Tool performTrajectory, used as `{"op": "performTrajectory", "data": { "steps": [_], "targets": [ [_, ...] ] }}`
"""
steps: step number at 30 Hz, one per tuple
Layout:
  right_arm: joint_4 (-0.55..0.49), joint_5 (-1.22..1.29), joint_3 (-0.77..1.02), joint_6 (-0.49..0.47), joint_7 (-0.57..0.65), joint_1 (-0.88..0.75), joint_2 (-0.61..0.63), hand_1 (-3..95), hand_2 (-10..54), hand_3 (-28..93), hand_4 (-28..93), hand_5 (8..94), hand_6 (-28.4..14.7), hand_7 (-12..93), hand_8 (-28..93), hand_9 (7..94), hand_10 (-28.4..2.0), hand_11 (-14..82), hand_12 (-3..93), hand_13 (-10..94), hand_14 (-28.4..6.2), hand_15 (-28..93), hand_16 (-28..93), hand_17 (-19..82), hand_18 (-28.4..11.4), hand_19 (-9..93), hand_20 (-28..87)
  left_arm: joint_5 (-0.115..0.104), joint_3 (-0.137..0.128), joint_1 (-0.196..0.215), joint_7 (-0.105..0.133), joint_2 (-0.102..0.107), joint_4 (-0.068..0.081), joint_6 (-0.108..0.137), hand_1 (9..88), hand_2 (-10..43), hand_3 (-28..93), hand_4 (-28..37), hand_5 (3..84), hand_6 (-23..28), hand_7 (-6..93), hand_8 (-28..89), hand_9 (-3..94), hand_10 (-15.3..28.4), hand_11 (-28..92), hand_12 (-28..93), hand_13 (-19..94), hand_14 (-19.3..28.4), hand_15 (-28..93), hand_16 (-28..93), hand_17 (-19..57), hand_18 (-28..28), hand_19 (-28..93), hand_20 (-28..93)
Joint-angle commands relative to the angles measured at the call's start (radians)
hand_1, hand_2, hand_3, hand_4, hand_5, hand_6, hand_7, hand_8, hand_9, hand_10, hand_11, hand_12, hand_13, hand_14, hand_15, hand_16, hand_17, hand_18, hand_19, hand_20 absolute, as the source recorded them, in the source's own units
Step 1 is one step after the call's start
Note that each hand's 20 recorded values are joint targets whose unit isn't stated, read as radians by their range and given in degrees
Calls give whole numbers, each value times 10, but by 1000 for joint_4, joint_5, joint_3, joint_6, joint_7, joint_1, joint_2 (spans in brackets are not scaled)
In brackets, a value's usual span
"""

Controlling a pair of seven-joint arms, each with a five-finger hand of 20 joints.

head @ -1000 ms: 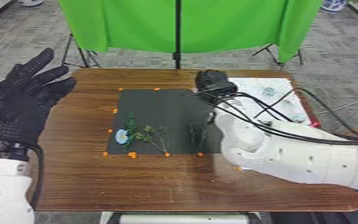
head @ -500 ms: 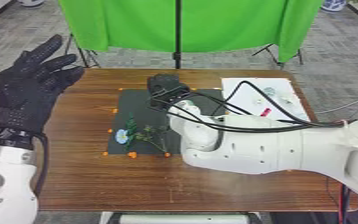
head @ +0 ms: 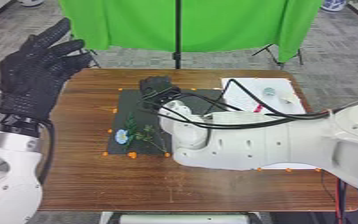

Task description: Arrange flowers

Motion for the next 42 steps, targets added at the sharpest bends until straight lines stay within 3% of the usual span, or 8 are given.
{"op": "performTrajectory", "data": {
  "steps": [1, 7, 11, 19, 26, 34, 38, 42],
  "targets": [
    [8, 18, -54, 61, 34, 61, -57, 524, -95, 729, -283, 765, 41, 355, -48, 879, -67, 301, 323, 763, -48, 655, 200, 322, -190, 928, 242, -2, 33, -31, 0, 17, 17, -27, 196, 92, 759, -283, 344, 90, 125, -84, 300, 197, 275, 115, 239, 283, 584, -112, -68, 265, 626, 179],
    [8, 42, -75, 85, 27, 88, -77, 515, -95, 717, -283, 776, 42, 330, -40, 874, -69, 329, 301, 765, -50, 661, 197, 319, -191, 925, 246, -2, 69, -83, 2, 27, 26, -27, 197, 93, 758, -283, 344, 90, 125, -84, 301, 198, 275, 115, 239, 283, 584, -112, -68, 264, 627, 179],
    [13, 54, -66, 72, 26, 88, -74, 509, -95, 702, -283, 780, 41, 316, -36, 868, -72, 358, 274, 766, -51, 663, 195, 317, -193, 924, 250, 7, 93, -131, -31, 17, 32, -22, 198, 93, 759, -283, 344, 90, 125, -83, 300, 198, 276, 116, 239, 283, 585, -113, -68, 265, 627, 179],
    [16, 64, -93, 85, 54, 86, -89, 467, -95, 613, -283, 742, 34, 276, -37, 846, -80, 411, 212, 750, -58, 672, 201, 304, -195, 916, 265, -1, 48, -55, 0, 10, 25, -35, 198, 93, 760, -283, 345, 90, 125, -84, 300, 197, 275, 115, 239, 284, 585, -113, -68, 265, 628, 178],
    [22, 54, -89, 90, 91, 82, -92, 446, -95, 527, -283, 724, 32, 250, -146, 833, -86, 419, 205, 735, -66, 685, 191, 293, -201, 912, 278, 1, 46, -55, -9, 4, 25, -40, 200, 93, 761, -283, 345, 90, 125, -84, 300, 198, 276, 115, 239, 282, 587, -113, -68, 265, 629, 177],
    [28, 56, -76, 98, 111, 74, -90, 463, -51, 264, -216, 702, 21, 237, -150, 825, -93, 417, 201, 722, -75, 696, 181, 283, -206, 908, 291, -1, 42, -40, -7, -2, 23, -30, 203, 93, 762, -283, 345, 91, 126, -84, 301, 198, 277, 115, 239, 283, 587, -114, -67, 265, 629, 176],
    [15, 101, -22, 10, 76, 39, -50, 341, -52, 497, -273, 689, 15, 233, -149, 812, -101, 419, 200, 706, -84, 705, 176, 274, -211, 904, 301, 1, 22, -10, -7, -12, 16, -24, 203, 93, 762, -283, 345, 91, 126, -84, 301, 198, 278, 114, 239, 283, 588, -114, -67, 265, 630, 175],
    [2, 132, 46, -136, 55, -6, -12, 178, 54, 759, -275, 637, -16, 204, -141, 753, -137, 418, 196, 646, -128, 728, 165, 231, -231, 874, 318, -1, 0, 28, -2, -23, 4, -9, 204, 93, 762, -283, 345, 91, 126, -84, 301, 198, 279, 115, 239, 283, 588, -114, -68, 265, 630, 175]
  ]
}}
